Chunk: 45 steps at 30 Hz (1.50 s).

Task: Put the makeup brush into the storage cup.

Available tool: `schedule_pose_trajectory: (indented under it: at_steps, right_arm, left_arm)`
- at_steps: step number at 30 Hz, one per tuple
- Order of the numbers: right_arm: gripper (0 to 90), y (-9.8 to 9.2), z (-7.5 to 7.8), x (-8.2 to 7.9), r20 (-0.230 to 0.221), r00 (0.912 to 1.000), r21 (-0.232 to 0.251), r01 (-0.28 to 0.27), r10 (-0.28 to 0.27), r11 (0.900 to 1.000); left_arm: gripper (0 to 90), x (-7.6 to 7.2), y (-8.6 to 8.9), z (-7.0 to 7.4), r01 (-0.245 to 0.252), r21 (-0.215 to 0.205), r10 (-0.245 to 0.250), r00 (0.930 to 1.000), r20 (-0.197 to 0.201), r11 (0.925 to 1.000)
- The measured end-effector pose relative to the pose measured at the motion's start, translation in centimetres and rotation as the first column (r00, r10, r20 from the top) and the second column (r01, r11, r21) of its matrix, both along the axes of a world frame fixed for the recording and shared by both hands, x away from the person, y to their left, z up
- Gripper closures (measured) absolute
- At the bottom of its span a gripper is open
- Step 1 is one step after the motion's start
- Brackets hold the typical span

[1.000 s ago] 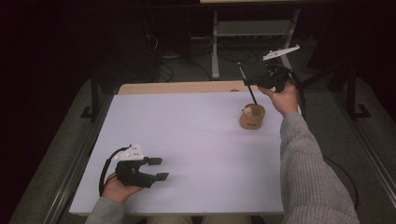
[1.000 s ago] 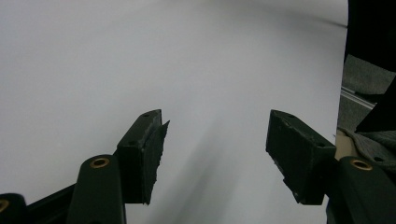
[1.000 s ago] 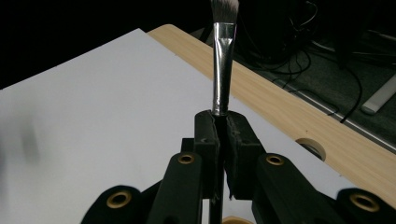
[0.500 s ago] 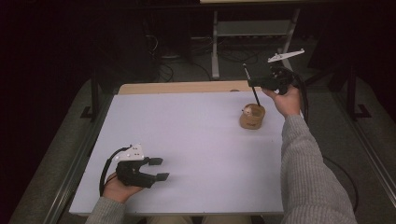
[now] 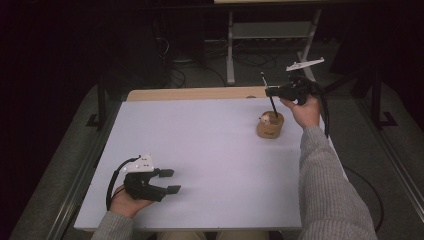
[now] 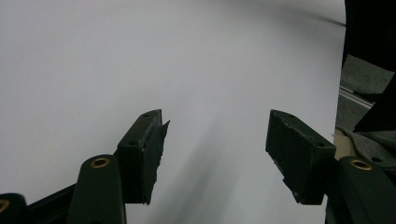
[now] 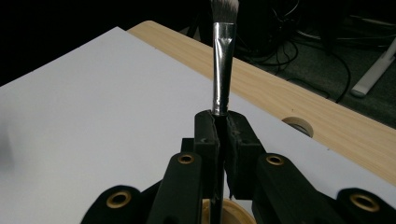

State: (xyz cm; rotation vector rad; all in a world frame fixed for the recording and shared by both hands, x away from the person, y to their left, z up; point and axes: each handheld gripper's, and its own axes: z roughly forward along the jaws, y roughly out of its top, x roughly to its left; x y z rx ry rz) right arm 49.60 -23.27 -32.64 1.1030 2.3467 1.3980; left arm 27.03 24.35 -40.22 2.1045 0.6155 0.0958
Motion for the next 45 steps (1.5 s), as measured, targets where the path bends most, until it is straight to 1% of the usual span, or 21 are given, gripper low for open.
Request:
schedule_pose_trajectory:
  at_steps: [6, 10, 17, 26, 29, 31, 36, 45]
  right_arm:
    - [83.2, 0.1, -0.3, 0.1, -0.006, 1.0, -0.007, 0.007, -0.007, 1.0]
    - [83.2, 0.0, -0.8, 0.1, -0.007, 0.9998, 0.01, 0.016, -0.016, 1.0]
    - [83.2, -0.3, -1.8, 0.0, -0.027, 0.9992, 0.015, 0.031, -0.031, 0.999]
    - [83.2, -0.4, -2.2, 0.0, -0.029, 0.9988, 0.017, 0.041, -0.041, 0.999]
    - [83.2, -0.4, -2.6, -0.1, -0.024, 0.9986, 0.026, 0.048, -0.047, 0.999]
    - [83.2, -0.4, -2.8, -0.1, -0.023, 0.9982, 0.02, 0.056, -0.055, 0.998]
    - [83.1, -0.8, -3.3, -0.2, -0.034, 0.9967, 0.029, 0.074, -0.073, 0.997]
    - [83.2, -0.8, -3.8, -0.3, -0.037, 0.9962, 0.038, 0.08, -0.079, 0.996]
  left_arm:
    - [36.3, 0.0, 0.1, 0.0, -0.002, -0.004, 0.002, 1.0, -0.002, 1.0]
    - [36.3, 0.0, 0.1, 0.0, -0.001, -0.004, 0.001, 1.0, 0.0, 1.0]
    - [36.3, 0.0, 0.1, 0.0, -0.001, -0.004, 0.001, 1.0, -0.002, 1.0]
    - [36.3, 0.0, 0.0, 0.0, 0.001, -0.002, -0.001, 1.0, -0.003, 1.0]
    - [36.2, 0.0, 0.0, 0.0, 0.001, -0.004, -0.001, 1.0, -0.003, 1.0]
    - [36.2, 0.0, 0.0, 0.0, 0.001, -0.004, -0.001, 1.0, -0.003, 1.0]
    - [36.0, 0.0, -0.1, -0.1, 0.001, -0.003, -0.001, 1.0, -0.005, 1.0]
    - [36.0, 0.1, -0.1, -0.1, 0.0, -0.006, 0.0, 1.0, -0.008, 1.0]
